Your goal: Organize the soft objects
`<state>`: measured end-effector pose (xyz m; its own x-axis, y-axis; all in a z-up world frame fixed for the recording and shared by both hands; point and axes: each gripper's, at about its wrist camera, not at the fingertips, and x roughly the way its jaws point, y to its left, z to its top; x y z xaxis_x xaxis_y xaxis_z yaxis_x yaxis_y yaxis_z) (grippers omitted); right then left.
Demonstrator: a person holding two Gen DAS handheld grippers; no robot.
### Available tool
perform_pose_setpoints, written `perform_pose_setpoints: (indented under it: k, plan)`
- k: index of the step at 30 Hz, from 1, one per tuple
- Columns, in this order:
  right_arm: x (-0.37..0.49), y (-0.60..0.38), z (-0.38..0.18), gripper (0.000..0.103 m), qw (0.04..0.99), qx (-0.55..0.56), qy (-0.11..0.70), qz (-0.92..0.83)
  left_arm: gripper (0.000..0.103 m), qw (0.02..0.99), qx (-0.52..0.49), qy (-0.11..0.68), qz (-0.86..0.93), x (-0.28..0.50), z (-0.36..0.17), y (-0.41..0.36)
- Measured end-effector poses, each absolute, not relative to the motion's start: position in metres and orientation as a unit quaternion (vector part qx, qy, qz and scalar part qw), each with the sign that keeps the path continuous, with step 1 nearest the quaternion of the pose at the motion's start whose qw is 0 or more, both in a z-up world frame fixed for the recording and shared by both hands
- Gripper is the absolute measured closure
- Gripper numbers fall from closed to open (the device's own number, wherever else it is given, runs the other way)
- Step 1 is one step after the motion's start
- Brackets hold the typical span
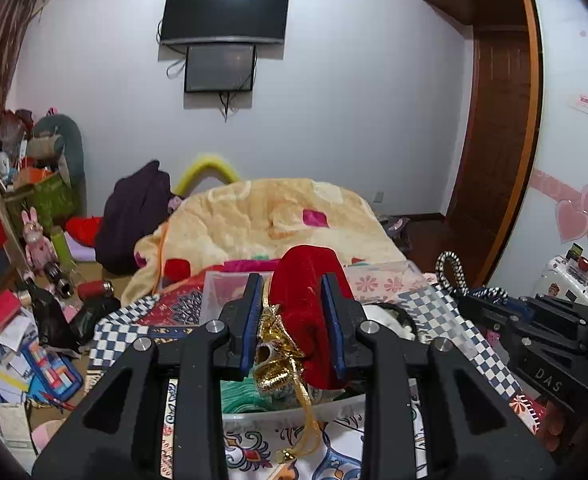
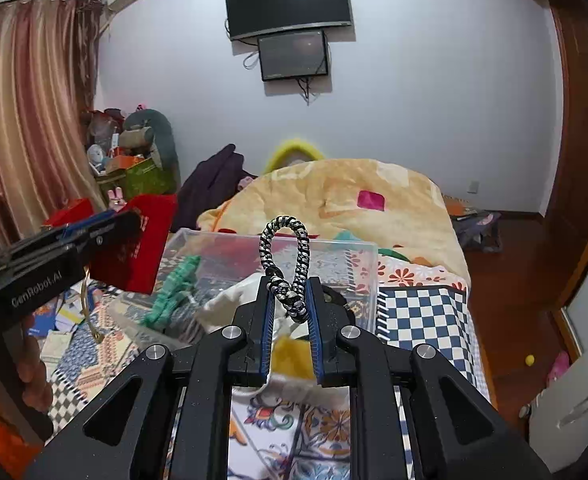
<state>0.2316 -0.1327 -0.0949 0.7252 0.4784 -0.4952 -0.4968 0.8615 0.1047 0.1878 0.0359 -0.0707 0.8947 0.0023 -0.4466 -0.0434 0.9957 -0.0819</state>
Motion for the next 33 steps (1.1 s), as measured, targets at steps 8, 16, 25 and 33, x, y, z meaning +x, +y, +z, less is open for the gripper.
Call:
perform_pose_setpoints:
  k: [8,16,25,33]
  plan:
    - [0.254,-0.121,-0.118,0.089,0.920,-0.033,0.298,0.251,0.074,0.957,-0.059,0.283,0.016,0.220,-0.109,0.045]
    - [0.266,-0.113,-0.139,0.073,0.911,-0.058,0.330,0.242,0.051,0.945,-0.045,0.323,0.022,0.229,-0.133,0.045]
    - [0.258,-0.124,-0.124,0.047,0.918,-0.058,0.314,0.237,0.039,0.948,-0.052,0.314,0.009,0.213,-0.118,0.046]
    - [0.226,-0.142,-0.080,0.041,0.934,-0.050,0.252,0.248,0.039,0.964,-0.056,0.261,-0.003,0.174,-0.072,0.047]
